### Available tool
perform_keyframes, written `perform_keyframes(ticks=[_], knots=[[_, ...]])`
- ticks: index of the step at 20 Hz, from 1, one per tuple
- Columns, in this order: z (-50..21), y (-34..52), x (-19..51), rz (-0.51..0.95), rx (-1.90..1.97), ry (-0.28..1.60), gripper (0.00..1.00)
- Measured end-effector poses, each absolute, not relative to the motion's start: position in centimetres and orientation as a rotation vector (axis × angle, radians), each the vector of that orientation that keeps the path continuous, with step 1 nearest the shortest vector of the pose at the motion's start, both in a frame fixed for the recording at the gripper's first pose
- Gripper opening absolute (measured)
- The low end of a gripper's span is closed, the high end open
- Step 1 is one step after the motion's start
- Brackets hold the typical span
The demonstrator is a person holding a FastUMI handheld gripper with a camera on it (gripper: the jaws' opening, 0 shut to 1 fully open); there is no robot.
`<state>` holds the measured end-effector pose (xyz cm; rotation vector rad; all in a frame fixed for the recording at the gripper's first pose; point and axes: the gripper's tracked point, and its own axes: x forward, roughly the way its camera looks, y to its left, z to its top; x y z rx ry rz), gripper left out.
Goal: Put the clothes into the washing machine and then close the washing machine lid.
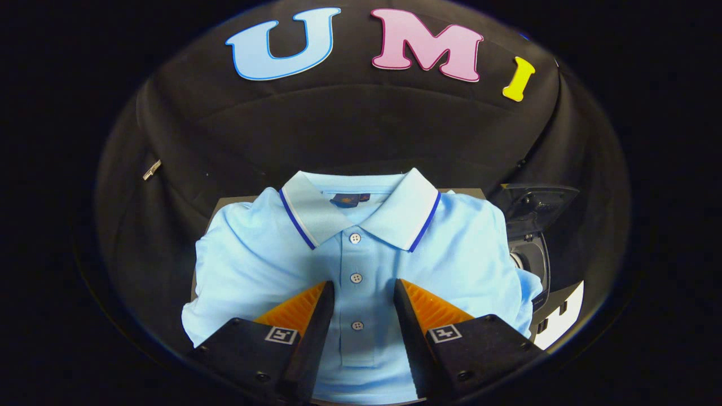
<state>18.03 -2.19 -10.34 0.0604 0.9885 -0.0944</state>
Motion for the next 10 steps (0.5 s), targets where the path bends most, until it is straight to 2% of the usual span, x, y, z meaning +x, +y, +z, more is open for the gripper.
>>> perform_keyframes(ticks=[1, 4, 10], knots=[[-10.24, -2.26, 18.10, -0.095, 0.058, 0.993, 0.69], [-10.52, -2.28, 18.18, -0.086, 0.045, 0.992, 0.30], [-10.48, -2.39, 17.89, -0.100, 0.061, 0.994, 0.30]])
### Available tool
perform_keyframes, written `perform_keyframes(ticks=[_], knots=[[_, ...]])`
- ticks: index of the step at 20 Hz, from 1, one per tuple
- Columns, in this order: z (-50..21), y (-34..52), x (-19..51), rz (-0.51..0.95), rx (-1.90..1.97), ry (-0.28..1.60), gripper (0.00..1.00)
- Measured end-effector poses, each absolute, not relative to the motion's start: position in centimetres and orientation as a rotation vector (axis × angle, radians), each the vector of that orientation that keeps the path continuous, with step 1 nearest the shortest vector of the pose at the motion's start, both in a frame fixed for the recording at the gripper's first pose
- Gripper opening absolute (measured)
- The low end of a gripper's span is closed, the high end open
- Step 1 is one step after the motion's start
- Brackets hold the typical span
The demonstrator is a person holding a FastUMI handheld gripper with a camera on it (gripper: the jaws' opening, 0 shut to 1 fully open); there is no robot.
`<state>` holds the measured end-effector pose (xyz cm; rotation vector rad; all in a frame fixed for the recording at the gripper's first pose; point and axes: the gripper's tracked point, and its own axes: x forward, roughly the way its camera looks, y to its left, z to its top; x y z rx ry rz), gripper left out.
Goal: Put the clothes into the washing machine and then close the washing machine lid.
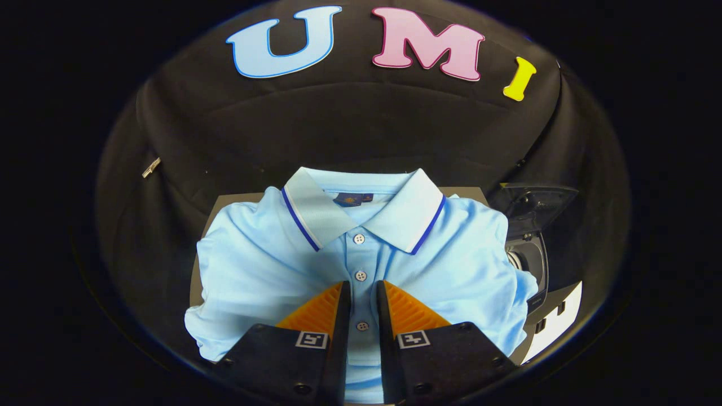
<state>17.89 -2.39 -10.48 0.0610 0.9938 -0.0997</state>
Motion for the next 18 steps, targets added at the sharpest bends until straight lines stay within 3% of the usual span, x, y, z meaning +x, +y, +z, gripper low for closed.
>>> perform_keyframes(ticks=[1, 3, 18], knots=[[-10.4, -2.3, 18.2, -0.111, 0.072, 0.984, 0.30], [-10.5, -2.6, 18.1, -0.093, 0.043, 0.975, 0.08], [-1.9, -2.4, 17.9, -0.072, -0.010, 0.579, 0.08]])
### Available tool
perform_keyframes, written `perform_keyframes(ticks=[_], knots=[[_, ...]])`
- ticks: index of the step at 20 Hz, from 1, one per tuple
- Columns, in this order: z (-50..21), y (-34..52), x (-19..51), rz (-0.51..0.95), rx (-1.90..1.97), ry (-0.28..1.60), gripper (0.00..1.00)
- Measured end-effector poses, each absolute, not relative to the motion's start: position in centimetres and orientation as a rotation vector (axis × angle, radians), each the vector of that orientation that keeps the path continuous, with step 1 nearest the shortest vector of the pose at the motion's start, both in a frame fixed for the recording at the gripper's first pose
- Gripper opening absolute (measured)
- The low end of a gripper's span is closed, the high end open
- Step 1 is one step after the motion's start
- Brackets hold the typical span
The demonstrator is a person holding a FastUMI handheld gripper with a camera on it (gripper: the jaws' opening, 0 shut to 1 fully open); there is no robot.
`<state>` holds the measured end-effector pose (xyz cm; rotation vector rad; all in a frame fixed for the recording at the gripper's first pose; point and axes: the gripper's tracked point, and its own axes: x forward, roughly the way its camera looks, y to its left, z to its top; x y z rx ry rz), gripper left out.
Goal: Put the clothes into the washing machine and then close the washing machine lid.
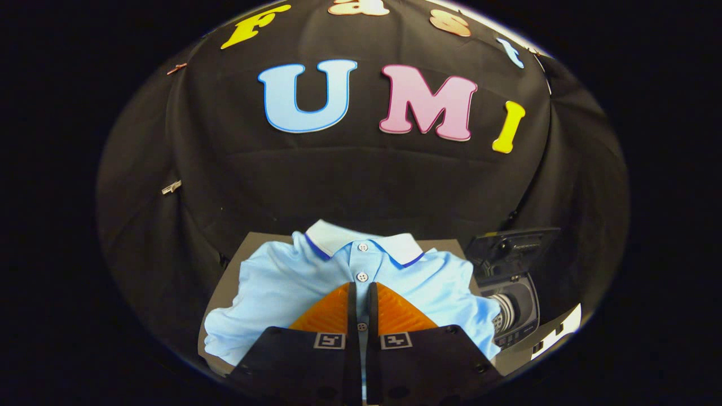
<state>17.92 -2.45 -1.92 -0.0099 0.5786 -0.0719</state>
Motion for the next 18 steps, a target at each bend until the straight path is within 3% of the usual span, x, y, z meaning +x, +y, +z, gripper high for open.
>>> perform_keyframes(ticks=[12, 18], knots=[[-1.5, -1.8, 17.8, -0.029, -0.015, 0.595, 0.05], [0.2, -2.0, 18.5, -0.029, 0.072, 0.484, 0.05]])
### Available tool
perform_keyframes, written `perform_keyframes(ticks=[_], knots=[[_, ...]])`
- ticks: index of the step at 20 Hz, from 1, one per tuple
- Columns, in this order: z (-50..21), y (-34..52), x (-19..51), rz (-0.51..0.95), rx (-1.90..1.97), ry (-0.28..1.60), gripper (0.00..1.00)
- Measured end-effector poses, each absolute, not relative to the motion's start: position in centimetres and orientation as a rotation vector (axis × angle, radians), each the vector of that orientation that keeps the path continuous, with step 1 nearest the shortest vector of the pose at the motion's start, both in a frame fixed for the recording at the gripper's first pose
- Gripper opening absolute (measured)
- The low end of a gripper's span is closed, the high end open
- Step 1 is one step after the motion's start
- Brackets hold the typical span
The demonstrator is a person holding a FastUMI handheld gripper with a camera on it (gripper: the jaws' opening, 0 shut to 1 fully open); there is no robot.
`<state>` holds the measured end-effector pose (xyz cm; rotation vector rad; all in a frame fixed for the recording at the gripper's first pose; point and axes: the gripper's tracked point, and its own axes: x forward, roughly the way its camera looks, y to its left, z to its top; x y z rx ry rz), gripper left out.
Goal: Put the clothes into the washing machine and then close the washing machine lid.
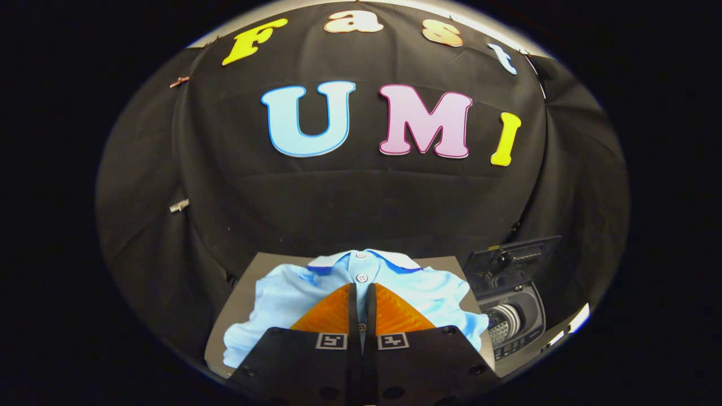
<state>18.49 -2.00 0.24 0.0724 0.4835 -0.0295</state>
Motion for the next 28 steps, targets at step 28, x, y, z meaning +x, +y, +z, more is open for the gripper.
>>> perform_keyframes(ticks=[28], knots=[[12.6, -28.4, 19.3, -0.252, 0.128, 0.213, 0.04]])
